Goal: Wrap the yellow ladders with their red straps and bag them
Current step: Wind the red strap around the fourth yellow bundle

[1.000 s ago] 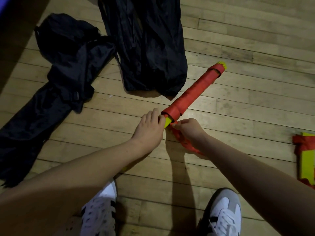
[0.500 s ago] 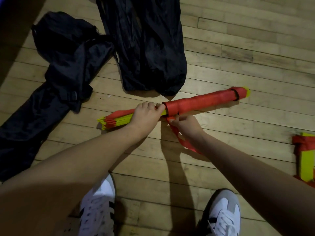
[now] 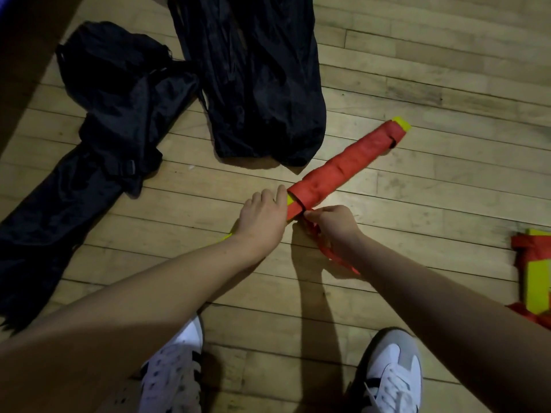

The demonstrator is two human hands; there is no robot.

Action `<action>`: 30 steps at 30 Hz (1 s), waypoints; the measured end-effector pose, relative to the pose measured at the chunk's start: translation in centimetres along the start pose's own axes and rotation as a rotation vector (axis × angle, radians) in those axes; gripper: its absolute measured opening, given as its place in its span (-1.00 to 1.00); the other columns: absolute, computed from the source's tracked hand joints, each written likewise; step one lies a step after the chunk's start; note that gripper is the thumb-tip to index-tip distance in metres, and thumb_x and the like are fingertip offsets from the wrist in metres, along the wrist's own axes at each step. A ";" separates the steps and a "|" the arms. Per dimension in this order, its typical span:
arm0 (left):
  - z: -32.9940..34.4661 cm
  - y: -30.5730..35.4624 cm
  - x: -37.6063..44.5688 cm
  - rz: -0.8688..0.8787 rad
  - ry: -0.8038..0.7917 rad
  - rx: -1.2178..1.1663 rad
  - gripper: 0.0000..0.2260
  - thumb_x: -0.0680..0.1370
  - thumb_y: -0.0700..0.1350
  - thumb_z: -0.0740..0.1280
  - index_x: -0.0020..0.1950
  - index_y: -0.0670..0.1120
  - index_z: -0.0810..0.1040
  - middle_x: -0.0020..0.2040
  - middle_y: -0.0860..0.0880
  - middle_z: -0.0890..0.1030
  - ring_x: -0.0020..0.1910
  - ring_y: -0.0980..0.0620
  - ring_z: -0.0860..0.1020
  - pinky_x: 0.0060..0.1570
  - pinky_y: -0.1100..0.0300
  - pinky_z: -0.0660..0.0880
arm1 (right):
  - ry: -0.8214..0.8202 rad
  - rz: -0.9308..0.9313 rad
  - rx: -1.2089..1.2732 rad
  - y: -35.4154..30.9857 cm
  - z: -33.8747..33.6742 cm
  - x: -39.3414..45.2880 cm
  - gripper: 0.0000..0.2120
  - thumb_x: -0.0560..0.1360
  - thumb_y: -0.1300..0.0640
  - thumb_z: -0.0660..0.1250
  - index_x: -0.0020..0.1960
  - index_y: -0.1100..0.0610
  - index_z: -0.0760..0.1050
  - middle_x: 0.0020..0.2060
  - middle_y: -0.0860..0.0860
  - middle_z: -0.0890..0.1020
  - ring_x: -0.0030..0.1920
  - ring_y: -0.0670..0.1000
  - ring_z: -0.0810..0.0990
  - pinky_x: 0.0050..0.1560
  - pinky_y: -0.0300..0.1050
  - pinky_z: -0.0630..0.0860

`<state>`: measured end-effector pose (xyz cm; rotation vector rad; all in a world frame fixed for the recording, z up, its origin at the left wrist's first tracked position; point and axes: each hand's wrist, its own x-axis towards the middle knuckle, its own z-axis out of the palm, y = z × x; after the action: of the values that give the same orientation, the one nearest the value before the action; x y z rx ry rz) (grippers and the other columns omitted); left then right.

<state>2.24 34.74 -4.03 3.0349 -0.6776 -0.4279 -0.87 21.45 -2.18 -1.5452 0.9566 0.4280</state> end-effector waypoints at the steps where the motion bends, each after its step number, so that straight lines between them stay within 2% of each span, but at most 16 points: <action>1: -0.1 0.1 0.4 -0.010 0.002 0.003 -0.40 0.55 -0.06 0.34 0.48 -0.18 0.14 0.25 -0.18 0.42 0.21 -0.13 0.43 0.13 0.08 0.39 | -0.031 -0.008 -0.077 -0.4 -0.5 0.1 -0.89 0.51 0.37 0.31 -0.20 0.31 0.50 -0.44 0.10 0.46 -0.53 -0.04 0.42 -0.55 -0.34 0.31; 2: -0.3 0.2 0.9 -0.009 0.004 0.014 -0.42 0.55 -0.05 0.34 0.46 -0.20 0.18 0.26 -0.18 0.40 0.22 -0.13 0.41 0.14 0.09 0.39 | -0.056 -0.015 -0.172 -0.7 -1.0 0.1 -0.91 0.49 0.38 0.32 -0.19 0.31 0.50 -0.43 0.11 0.46 -0.55 -0.06 0.42 -0.57 -0.35 0.31; 5: -0.8 0.6 2.4 0.010 -0.003 0.047 -0.55 0.55 -0.07 0.34 0.36 -0.22 0.32 0.25 -0.16 0.38 0.24 -0.13 0.37 0.10 0.10 0.41 | -0.114 -0.016 -0.356 -0.8 -2.3 0.7 -0.96 0.47 0.34 0.36 -0.16 0.32 0.54 -0.36 0.17 0.56 -0.47 -0.01 0.50 -0.46 -0.29 0.44; 8: -1.2 1.0 3.9 -0.007 0.022 0.074 -0.58 0.52 -0.07 0.38 0.30 -0.18 0.35 0.23 -0.14 0.37 0.23 -0.12 0.38 0.04 0.13 0.44 | -0.106 -0.052 -0.302 -0.4 -2.9 0.9 -0.92 0.48 0.34 0.37 -0.03 0.31 0.51 -0.35 0.15 0.60 -0.51 -0.06 0.54 -0.44 -0.30 0.51; 11: -1.5 1.4 4.7 -0.025 0.037 0.074 -0.55 0.49 -0.03 0.42 0.26 -0.16 0.32 0.20 -0.14 0.40 0.18 -0.11 0.43 0.03 0.13 0.45 | -0.058 -0.102 -0.197 -0.5 -3.1 1.4 -0.86 0.54 0.32 0.30 0.08 0.30 0.40 -0.29 0.19 0.62 -0.42 0.06 0.58 -0.38 -0.17 0.55; 13: -1.4 1.3 4.9 0.008 0.065 0.100 -0.56 0.48 -0.03 0.42 0.23 -0.15 0.31 0.18 -0.14 0.41 0.16 -0.12 0.42 0.07 0.11 0.41 | -0.069 -0.097 -0.174 -0.9 -3.1 1.6 -0.94 0.58 0.26 0.26 -0.02 0.26 0.41 -0.28 0.20 0.60 -0.39 0.10 0.55 -0.46 -0.20 0.49; 16: -0.9 0.7 4.8 0.064 0.103 0.101 -0.54 0.49 0.05 0.39 0.23 -0.15 0.31 0.17 -0.14 0.40 0.15 -0.12 0.39 0.10 0.10 0.36 | -0.160 -0.048 -0.110 -0.9 -3.6 1.5 -0.77 0.58 0.21 0.27 -0.24 0.19 0.38 -0.32 0.16 0.50 -0.36 0.08 0.50 -0.44 -0.21 0.43; 19: 0.1 0.4 4.6 0.043 0.109 0.034 -0.55 0.54 0.02 0.33 0.29 -0.18 0.27 0.20 -0.14 0.38 0.16 -0.11 0.39 0.11 0.11 0.35 | -0.207 -0.090 -0.342 -0.4 -4.3 0.9 -0.76 0.55 0.16 0.33 -0.28 0.16 0.43 -0.38 0.07 0.48 -0.39 -0.02 0.43 -0.39 -0.24 0.36; 21: 0.5 0.6 4.4 0.013 0.106 0.026 -0.57 0.57 0.00 0.29 0.31 -0.20 0.26 0.22 -0.15 0.37 0.18 -0.11 0.39 0.11 0.11 0.35 | -0.206 -0.098 -0.382 0.3 -4.7 0.7 -0.74 0.53 0.16 0.36 -0.33 0.12 0.45 -0.44 0.01 0.43 -0.44 -0.05 0.38 -0.41 -0.23 0.32; 22: 0.6 0.8 4.2 0.010 0.103 0.031 -0.57 0.58 0.03 0.28 0.31 -0.19 0.26 0.22 -0.15 0.37 0.18 -0.11 0.39 0.12 0.11 0.35 | -0.187 -0.119 -0.348 0.5 -4.7 0.6 -0.78 0.53 0.18 0.36 -0.29 0.13 0.50 -0.43 0.01 0.45 -0.43 -0.05 0.40 -0.40 -0.22 0.34; 24: 0.6 1.2 3.7 0.034 0.091 0.050 -0.50 0.57 0.17 0.24 0.30 -0.18 0.26 0.23 -0.15 0.36 0.19 -0.11 0.38 0.14 0.08 0.34 | -0.121 -0.167 -0.282 0.8 -4.3 0.5 -0.97 0.50 0.23 0.37 -0.06 0.16 0.58 -0.28 0.06 0.57 -0.32 -0.01 0.51 -0.31 -0.18 0.44; 26: 0.6 1.4 3.0 0.087 0.078 0.060 -0.42 0.57 0.24 0.16 0.35 -0.19 0.24 0.31 -0.19 0.31 0.24 -0.15 0.34 0.21 0.02 0.29 | -0.038 -0.135 -0.252 1.1 -3.6 0.8 -0.75 0.47 0.23 0.42 0.13 0.20 0.51 -0.13 0.11 0.60 -0.21 0.03 0.57 -0.23 -0.15 0.48; 28: 0.6 1.3 2.1 0.120 0.031 0.032 -0.47 0.61 0.17 0.11 0.40 -0.20 0.19 0.42 -0.26 0.19 0.35 -0.21 0.27 0.32 -0.04 0.21 | -0.011 -0.061 -0.282 1.3 -3.1 0.9 -0.79 0.47 0.23 0.42 0.06 0.30 0.54 -0.08 0.17 0.63 -0.14 0.10 0.60 -0.14 -0.08 0.50; 30: 0.7 1.0 1.3 0.160 -0.012 0.019 -0.57 0.63 0.03 0.12 0.40 -0.19 0.18 0.48 -0.33 0.09 0.44 -0.27 0.18 0.40 -0.07 0.11 | -0.049 -0.021 -0.268 1.3 -2.7 0.9 -0.90 0.50 0.23 0.37 -0.08 0.29 0.58 -0.14 0.19 0.67 -0.19 0.12 0.63 -0.18 -0.09 0.54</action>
<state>2.75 33.31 -4.96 2.9679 -0.9221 -0.4374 -2.05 18.69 -3.07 -1.7751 0.8703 0.5959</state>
